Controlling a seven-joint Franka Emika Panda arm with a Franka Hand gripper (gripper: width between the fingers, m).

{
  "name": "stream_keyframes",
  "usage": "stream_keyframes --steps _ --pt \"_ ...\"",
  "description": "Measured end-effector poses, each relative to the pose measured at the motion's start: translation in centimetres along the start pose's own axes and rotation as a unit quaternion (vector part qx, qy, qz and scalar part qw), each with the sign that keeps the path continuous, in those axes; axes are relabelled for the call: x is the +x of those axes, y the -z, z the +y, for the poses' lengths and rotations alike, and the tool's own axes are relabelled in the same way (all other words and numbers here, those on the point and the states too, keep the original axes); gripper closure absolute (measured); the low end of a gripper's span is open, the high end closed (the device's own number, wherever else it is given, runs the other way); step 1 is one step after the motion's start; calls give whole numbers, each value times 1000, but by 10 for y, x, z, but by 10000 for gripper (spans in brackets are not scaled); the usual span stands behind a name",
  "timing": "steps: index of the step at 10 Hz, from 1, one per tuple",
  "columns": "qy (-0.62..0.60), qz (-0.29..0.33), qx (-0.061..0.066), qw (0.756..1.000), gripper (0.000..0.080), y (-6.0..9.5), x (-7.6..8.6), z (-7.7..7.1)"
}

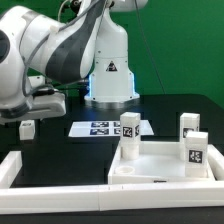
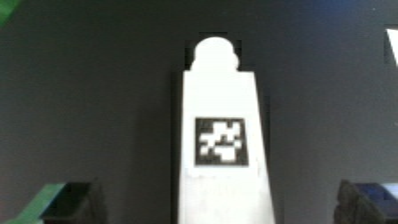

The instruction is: Assemble square table

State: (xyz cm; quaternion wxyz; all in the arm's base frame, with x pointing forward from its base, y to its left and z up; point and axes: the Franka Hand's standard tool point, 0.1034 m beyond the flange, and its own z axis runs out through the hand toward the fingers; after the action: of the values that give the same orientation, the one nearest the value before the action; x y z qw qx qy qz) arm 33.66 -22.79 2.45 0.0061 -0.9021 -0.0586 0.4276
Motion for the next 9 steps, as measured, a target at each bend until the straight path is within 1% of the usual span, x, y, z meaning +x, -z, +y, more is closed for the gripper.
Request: stream_keyframes --steps 2,3,4,6,7,8,9 --pt "-7 -31 5 999 150 -21 -1 -6" --pt "-7 -37 3 999 150 -26 1 -7" --pt "-7 -36 3 999 150 -25 1 -6" --pt "-8 -36 4 999 420 -25 1 -6" --pt "-8 -36 4 999 420 -25 1 -5" --pt "-8 -36 4 999 515 -25 1 -5" --pt "-8 -36 4 999 515 -25 1 -5"
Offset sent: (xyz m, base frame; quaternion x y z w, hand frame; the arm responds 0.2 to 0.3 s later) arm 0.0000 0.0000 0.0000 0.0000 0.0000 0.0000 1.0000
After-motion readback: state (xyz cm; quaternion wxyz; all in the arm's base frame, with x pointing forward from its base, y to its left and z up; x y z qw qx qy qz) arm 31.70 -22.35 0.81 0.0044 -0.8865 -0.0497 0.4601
